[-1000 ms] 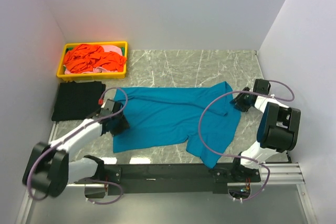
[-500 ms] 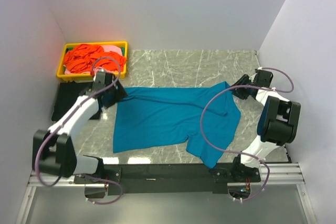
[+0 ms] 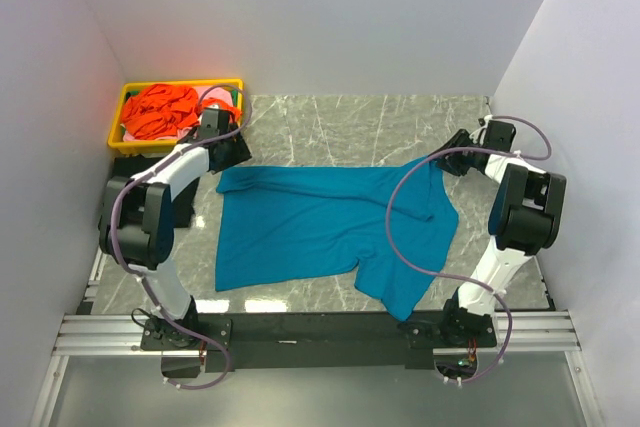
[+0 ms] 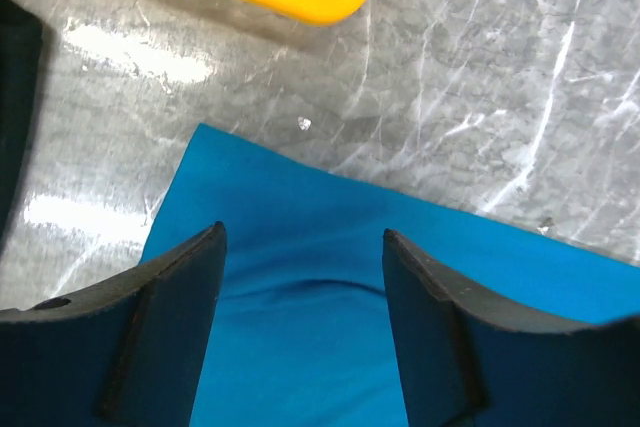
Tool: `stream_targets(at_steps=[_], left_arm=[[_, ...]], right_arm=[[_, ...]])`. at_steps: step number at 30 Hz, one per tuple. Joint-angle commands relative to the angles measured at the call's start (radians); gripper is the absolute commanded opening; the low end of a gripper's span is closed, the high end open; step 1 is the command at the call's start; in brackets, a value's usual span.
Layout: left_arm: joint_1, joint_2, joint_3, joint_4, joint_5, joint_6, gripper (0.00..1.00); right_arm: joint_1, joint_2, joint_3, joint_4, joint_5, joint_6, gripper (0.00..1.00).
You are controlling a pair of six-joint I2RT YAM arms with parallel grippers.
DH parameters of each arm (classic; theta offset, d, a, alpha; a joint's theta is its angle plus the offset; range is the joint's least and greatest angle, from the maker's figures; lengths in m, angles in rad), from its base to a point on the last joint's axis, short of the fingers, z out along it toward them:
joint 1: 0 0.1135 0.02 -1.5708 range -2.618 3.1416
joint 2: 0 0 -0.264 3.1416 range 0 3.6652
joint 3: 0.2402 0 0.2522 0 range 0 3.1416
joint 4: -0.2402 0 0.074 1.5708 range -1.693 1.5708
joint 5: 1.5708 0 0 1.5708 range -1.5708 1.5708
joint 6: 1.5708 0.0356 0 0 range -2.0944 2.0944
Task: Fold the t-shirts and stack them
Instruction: Fold the tshirt
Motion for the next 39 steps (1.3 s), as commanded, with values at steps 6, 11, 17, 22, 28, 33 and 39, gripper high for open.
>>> stream_targets(at_steps=[6, 11, 17, 22, 28, 33, 39], left_arm=[[-0.004, -0.069, -0.037, 0.013, -0.018, -0.011, 0.69], [-0.008, -0.218, -0.186, -0.029, -0.057, -0.036, 0.72], [-0.013, -0.335, -0.325, -0.032, 0.015, -0.051, 0.73], [-0.028, -0.336, -0.355, -0.038, 0.005, -0.044, 0.74], [-0.047, -0.32, -0.364, -0.03, 0.006, -0.037, 0.72], [-0.048, -0.26, -0.338, -0.049, -0.011, -0.022, 0.65], [-0.048, -0.22, -0.324, -0.053, -0.051, -0.01, 0.55]], right_arm=[[0.033, -0.048, 0.015, -0.072, 0.027, -0.074, 0.46], [0.039, -0.129, -0.04, -0.115, 0.123, -0.108, 0.46], [0.041, -0.144, -0.056, -0.133, 0.144, -0.145, 0.46], [0.041, -0.104, -0.008, -0.141, 0.106, -0.147, 0.46], [0.041, -0.067, -0.001, -0.164, 0.098, -0.163, 0.45], [0.041, -0.038, 0.006, -0.173, 0.098, -0.168, 0.4], [0.041, 0.001, 0.033, -0.205, 0.094, -0.177, 0.39]])
